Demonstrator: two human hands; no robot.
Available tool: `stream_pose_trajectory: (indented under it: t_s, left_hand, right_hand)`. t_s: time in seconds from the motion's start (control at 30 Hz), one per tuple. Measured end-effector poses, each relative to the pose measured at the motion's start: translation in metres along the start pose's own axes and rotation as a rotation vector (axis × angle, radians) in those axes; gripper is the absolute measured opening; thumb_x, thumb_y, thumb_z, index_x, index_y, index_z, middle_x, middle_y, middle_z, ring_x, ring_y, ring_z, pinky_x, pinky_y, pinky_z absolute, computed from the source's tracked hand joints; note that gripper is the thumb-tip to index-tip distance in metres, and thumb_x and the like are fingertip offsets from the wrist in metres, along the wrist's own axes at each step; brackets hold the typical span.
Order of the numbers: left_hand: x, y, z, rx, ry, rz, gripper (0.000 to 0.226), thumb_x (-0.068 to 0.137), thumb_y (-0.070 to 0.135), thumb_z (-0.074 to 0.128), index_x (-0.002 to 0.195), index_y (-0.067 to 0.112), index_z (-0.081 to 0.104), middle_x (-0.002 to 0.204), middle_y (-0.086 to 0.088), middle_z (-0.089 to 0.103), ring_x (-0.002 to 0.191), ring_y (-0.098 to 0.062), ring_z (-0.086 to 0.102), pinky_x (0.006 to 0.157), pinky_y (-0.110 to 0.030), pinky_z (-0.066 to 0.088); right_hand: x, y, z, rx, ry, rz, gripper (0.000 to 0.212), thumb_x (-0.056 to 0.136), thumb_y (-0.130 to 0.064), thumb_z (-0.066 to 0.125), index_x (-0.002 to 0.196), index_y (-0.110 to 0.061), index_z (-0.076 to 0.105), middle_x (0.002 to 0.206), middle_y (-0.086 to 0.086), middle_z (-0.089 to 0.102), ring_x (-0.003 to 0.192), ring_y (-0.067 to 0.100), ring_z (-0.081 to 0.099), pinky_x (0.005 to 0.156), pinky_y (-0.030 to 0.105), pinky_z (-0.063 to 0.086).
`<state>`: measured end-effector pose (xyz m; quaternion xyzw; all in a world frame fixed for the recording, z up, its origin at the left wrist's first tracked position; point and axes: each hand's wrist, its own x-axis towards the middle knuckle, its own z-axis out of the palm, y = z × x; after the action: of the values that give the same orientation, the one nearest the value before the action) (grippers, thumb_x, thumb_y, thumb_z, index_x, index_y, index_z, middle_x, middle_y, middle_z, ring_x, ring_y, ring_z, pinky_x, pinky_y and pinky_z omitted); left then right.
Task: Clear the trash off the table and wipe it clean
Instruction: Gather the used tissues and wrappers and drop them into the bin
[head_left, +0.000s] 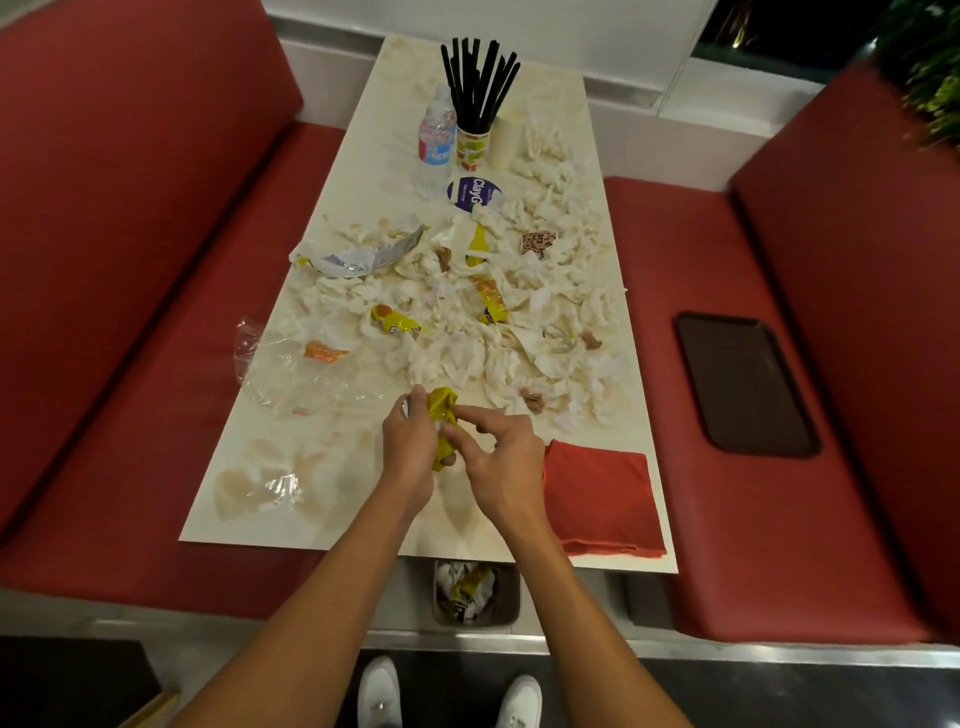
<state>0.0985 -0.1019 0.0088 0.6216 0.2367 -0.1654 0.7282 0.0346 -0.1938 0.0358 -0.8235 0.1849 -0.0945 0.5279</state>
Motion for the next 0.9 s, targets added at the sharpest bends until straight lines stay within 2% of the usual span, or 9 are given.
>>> stream_pose_trajectory:
  t_s: [0.07,0.13,0.23,0.37,0.5,0.6,0.7,0.83,0.9]
  left_hand:
    - [0.009,0.0,-0.001,0.019,0.025,-0.001,0.036,0.111,0.041,0.044,0.096,0.013,0.061,0.077,-0.011,0.063,0.055,-0.02,0.056,0.044,-0.027,0.04]
    - [0.017,0.0,-0.001,0.023,0.011,0.002,0.035,0.112,0.039,0.044,0.095,0.012,0.059,0.074,-0.014,0.059,0.051,-0.021,0.054,0.04,-0.024,0.034]
    - [0.026,0.0,0.002,0.084,-0.006,0.034,0.034,0.111,0.041,0.047,0.095,0.014,0.059,0.078,-0.017,0.057,0.057,-0.025,0.051,0.037,-0.021,0.031]
    - [0.033,0.0,0.007,0.169,-0.014,0.071,0.032,0.108,0.048,0.05,0.093,0.023,0.061,0.08,-0.015,0.056,0.065,-0.028,0.053,0.04,-0.022,0.032]
    - [0.034,-0.001,0.011,0.219,-0.033,0.096,0.038,0.101,0.062,0.055,0.091,0.027,0.063,0.078,-0.012,0.058,0.067,-0.027,0.055,0.045,-0.027,0.037]
    - [0.032,-0.002,0.012,0.231,-0.051,0.1,0.047,0.095,0.069,0.059,0.092,0.023,0.063,0.076,-0.01,0.061,0.065,-0.029,0.057,0.044,-0.026,0.038]
    - [0.029,-0.002,0.013,0.222,-0.058,0.087,0.051,0.089,0.071,0.067,0.087,0.02,0.062,0.072,-0.006,0.059,0.063,-0.027,0.056,0.043,-0.026,0.037]
    - [0.028,-0.004,0.011,0.229,-0.052,0.053,0.046,0.083,0.066,0.076,0.078,0.023,0.059,0.073,-0.006,0.062,0.065,-0.028,0.06,0.046,-0.027,0.043]
    - [0.028,-0.006,0.01,0.248,-0.036,0.056,0.049,0.078,0.07,0.076,0.078,0.023,0.062,0.079,-0.009,0.07,0.071,-0.034,0.07,0.05,-0.036,0.056]
  right_hand:
    - [0.003,0.004,-0.01,-0.01,-0.11,-0.108,0.02,0.1,-0.026,0.069,0.115,-0.028,0.081,0.111,-0.022,0.076,0.114,-0.007,0.065,0.098,0.018,0.049]
    - [0.01,0.012,-0.021,-0.022,-0.15,-0.092,0.021,0.103,-0.023,0.063,0.115,-0.025,0.081,0.109,-0.025,0.074,0.108,-0.012,0.064,0.086,0.011,0.048]
    - [0.031,0.035,-0.033,-0.121,0.023,-0.036,0.021,0.098,-0.012,0.065,0.111,-0.022,0.079,0.103,-0.025,0.069,0.098,-0.001,0.066,0.08,0.02,0.05]
    - [0.067,0.06,-0.042,-0.386,0.069,-0.027,0.03,0.095,-0.005,0.066,0.125,-0.008,0.07,0.122,0.008,0.062,0.119,0.026,0.055,0.096,0.01,0.038]
    - [0.086,0.073,-0.032,-0.531,-0.068,0.01,0.045,0.092,-0.02,0.078,0.134,-0.01,0.065,0.123,0.009,0.052,0.122,0.029,0.048,0.103,0.04,0.05]
    - [0.086,0.074,-0.023,-0.582,-0.049,-0.051,0.038,0.089,-0.017,0.079,0.126,-0.01,0.069,0.119,0.009,0.053,0.115,0.029,0.05,0.1,0.044,0.051]
    - [0.075,0.07,-0.021,-0.479,-0.028,-0.057,0.039,0.088,-0.005,0.076,0.125,-0.009,0.065,0.12,0.008,0.056,0.109,0.023,0.055,0.097,0.036,0.052]
    - [0.055,0.062,-0.026,-0.296,0.058,-0.041,0.04,0.088,0.003,0.075,0.125,-0.007,0.064,0.12,0.006,0.055,0.089,0.001,0.057,0.08,0.006,0.048]
    - [0.047,0.058,-0.029,-0.215,0.123,-0.022,0.034,0.088,-0.001,0.076,0.12,-0.01,0.068,0.116,0.003,0.058,0.088,-0.001,0.06,0.076,0.009,0.05]
